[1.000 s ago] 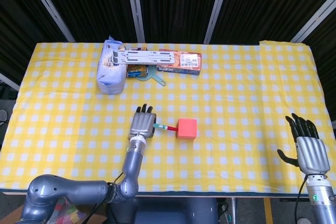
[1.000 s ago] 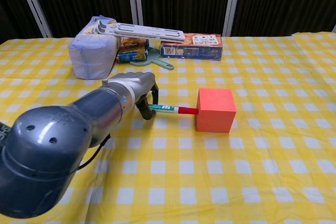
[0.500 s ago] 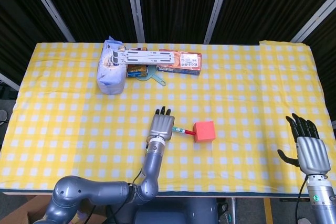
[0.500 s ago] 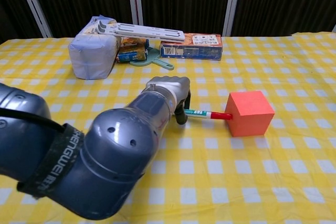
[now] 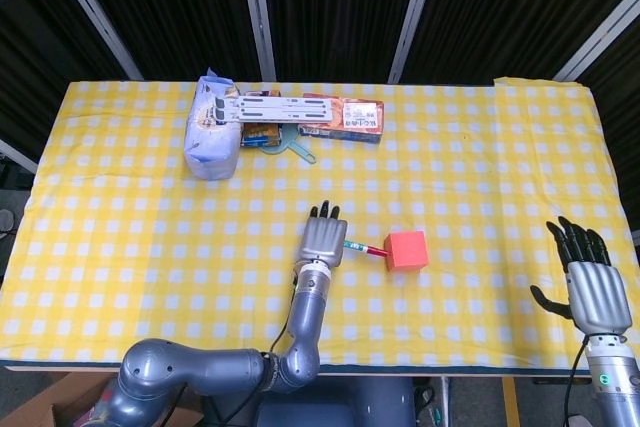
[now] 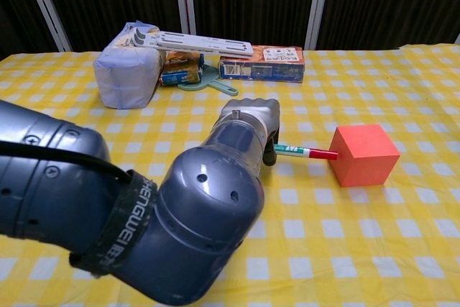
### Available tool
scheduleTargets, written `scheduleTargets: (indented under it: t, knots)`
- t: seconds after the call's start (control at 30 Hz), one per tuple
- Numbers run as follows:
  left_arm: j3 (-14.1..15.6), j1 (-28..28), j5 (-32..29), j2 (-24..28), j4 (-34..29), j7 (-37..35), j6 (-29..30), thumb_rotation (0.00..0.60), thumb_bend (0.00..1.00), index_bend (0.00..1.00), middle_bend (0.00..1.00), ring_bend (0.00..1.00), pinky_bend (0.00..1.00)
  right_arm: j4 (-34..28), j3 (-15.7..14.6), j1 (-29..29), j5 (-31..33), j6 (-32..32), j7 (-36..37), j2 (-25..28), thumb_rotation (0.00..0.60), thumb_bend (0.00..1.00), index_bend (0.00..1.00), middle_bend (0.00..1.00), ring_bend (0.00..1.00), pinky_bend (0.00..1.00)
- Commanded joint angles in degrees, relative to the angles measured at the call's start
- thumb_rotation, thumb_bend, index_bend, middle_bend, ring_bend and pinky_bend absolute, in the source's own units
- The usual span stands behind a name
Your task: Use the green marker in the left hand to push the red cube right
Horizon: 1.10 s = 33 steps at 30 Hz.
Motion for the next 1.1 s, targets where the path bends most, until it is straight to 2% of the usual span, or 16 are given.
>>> scheduleTargets:
  t: [0.03, 0.27, 0.47, 0.67, 0.8, 0.93, 1.1]
  knots:
    - [2.1, 3.1, -0.9, 2.7, -3.5, 1.4, 1.6, 0.6, 0.53, 0.57, 0.12, 0.02, 0.12, 0.0, 0.0, -0.1, 0.1, 0.1, 0.0, 0.1, 0.6, 0.3, 0.0, 0.0, 0.0, 0.0]
    - [5.1, 10.0, 0.1, 11.0, -12.3, 0.3, 4.4, 0.6, 0.53, 0.57, 0.12, 0.02, 0.12, 0.0, 0.0, -0.2, 0.1, 0.3, -0.3, 0.0, 0.6, 0.3, 0.0, 0.0, 0.0, 0.0]
    - [10.2, 18.2, 2.3, 23.7, -25.4, -0.6, 6.8, 0.6, 0.53, 0.57, 0.12, 0.02, 0.12, -0.2, 0.1, -0.1, 0.5, 0.2, -0.8, -0.1, 0.6, 0.3, 0.0, 0.0, 0.0, 0.0]
    - [15.6, 25.2, 5.0, 34.2, -33.6, -5.0, 6.1, 0.6, 0.51, 0.57, 0.12, 0.02, 0.12, -0.4, 0.2, -0.1, 0.5, 0.2, -1.0, -0.2, 0.6, 0.3, 0.0, 0.0, 0.0, 0.0]
    - [18.4, 28.3, 7.4, 38.2, -35.6, -9.0, 4.8, 0.6, 0.51, 0.56, 0.12, 0.02, 0.12, -0.4, 0.2, -0.1, 0.6, 0.3, -1.2, -0.4, 0.6, 0.3, 0.0, 0.0, 0.0, 0.0]
    - [20.7, 30.3, 8.9, 40.0, -35.2, -12.3, 3.3, 0.6, 0.49, 0.56, 0.12, 0.02, 0.12, -0.4, 0.3, -0.1, 0.6, 0.4, -1.6, -0.5, 0.6, 0.3, 0.0, 0.0, 0.0, 0.0]
    - [22.8, 31.6, 9.9, 40.3, -33.4, -15.0, 1.9, 0.6, 0.39, 0.45, 0.09, 0.01, 0.11, -0.3, 0.3, -0.1, 0.6, 0.6, -1.6, -0.6, 0.6, 0.3, 0.0, 0.0, 0.0, 0.0]
